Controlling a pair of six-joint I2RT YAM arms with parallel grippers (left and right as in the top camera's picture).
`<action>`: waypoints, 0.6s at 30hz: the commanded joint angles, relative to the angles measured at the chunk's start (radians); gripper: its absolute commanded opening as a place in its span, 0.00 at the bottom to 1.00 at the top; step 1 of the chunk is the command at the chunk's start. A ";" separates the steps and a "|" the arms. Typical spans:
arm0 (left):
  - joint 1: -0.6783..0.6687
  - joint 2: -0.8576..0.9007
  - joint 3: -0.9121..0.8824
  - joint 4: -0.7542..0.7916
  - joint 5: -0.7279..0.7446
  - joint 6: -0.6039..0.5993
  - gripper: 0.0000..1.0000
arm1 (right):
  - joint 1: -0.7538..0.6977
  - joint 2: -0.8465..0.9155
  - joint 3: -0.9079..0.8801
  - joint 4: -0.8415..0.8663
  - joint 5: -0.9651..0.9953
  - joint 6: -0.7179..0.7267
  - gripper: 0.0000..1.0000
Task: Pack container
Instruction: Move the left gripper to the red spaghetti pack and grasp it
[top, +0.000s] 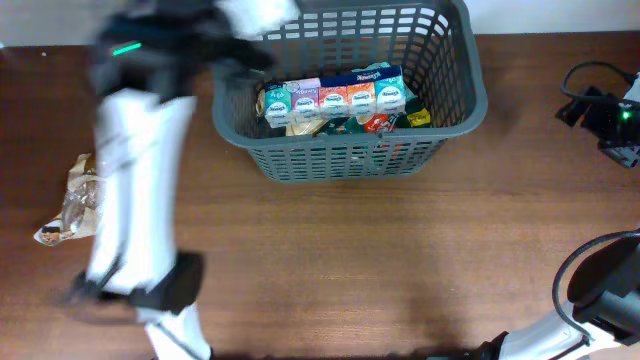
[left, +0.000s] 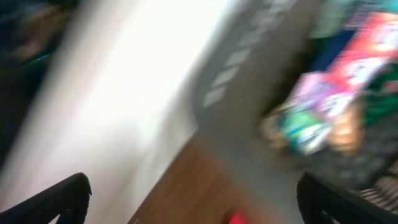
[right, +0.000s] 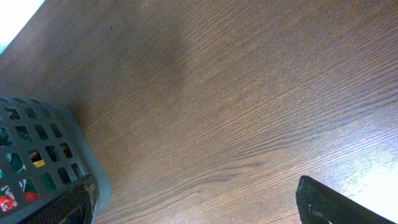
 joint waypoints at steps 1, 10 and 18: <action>0.168 -0.149 -0.098 0.002 -0.021 -0.082 0.97 | 0.003 -0.015 -0.005 0.001 -0.005 0.000 0.99; 0.488 -0.220 -0.721 0.080 -0.007 -0.325 0.83 | 0.003 -0.015 -0.005 0.001 -0.005 0.000 0.99; 0.497 -0.148 -1.139 0.245 -0.124 -0.429 0.86 | 0.003 -0.015 -0.005 0.001 -0.005 0.000 0.99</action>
